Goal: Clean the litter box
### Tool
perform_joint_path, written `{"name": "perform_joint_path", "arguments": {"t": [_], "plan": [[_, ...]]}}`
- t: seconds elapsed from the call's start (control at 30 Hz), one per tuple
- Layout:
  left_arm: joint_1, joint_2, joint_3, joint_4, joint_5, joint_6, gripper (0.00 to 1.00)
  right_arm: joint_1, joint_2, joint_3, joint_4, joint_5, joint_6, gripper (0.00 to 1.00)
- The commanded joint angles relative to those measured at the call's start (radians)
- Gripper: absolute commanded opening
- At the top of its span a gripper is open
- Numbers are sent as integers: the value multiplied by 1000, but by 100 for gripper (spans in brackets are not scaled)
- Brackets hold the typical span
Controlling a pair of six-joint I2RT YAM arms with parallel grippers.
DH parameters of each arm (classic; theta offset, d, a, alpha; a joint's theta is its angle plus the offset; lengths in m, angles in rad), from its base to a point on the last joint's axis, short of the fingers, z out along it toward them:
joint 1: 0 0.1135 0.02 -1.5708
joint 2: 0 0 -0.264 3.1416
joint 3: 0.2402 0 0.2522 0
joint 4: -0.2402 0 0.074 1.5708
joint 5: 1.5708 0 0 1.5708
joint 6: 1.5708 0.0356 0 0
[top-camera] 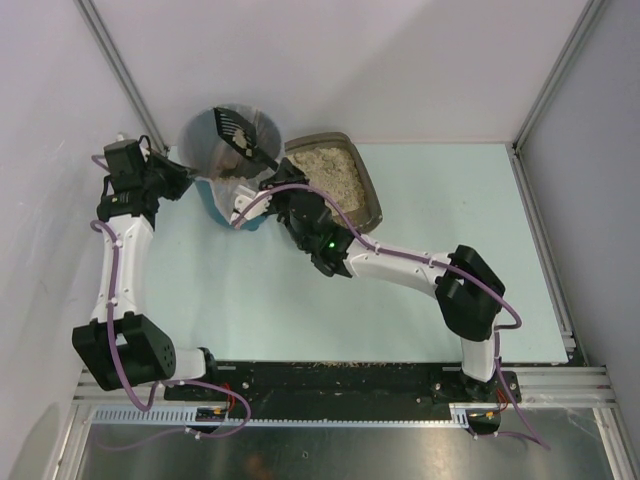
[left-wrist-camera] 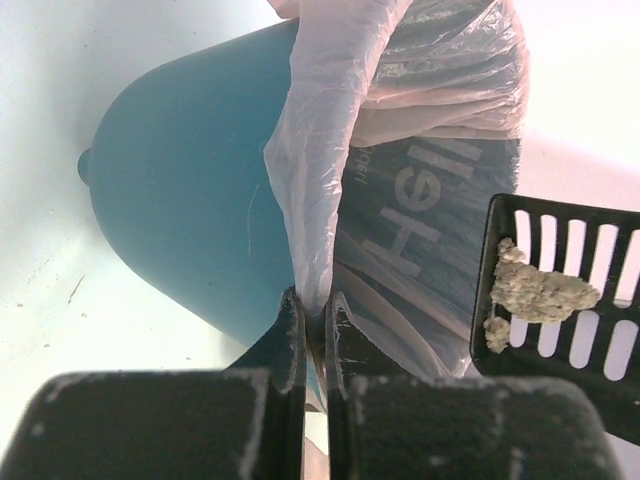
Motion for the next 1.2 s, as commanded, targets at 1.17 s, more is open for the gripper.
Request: {"name": "perform_joint_path", "arguments": {"t": [1.17], "plan": [[-39,-49,-58,14,103,85,0,77,-120,-119,230,182,66,0]]}}
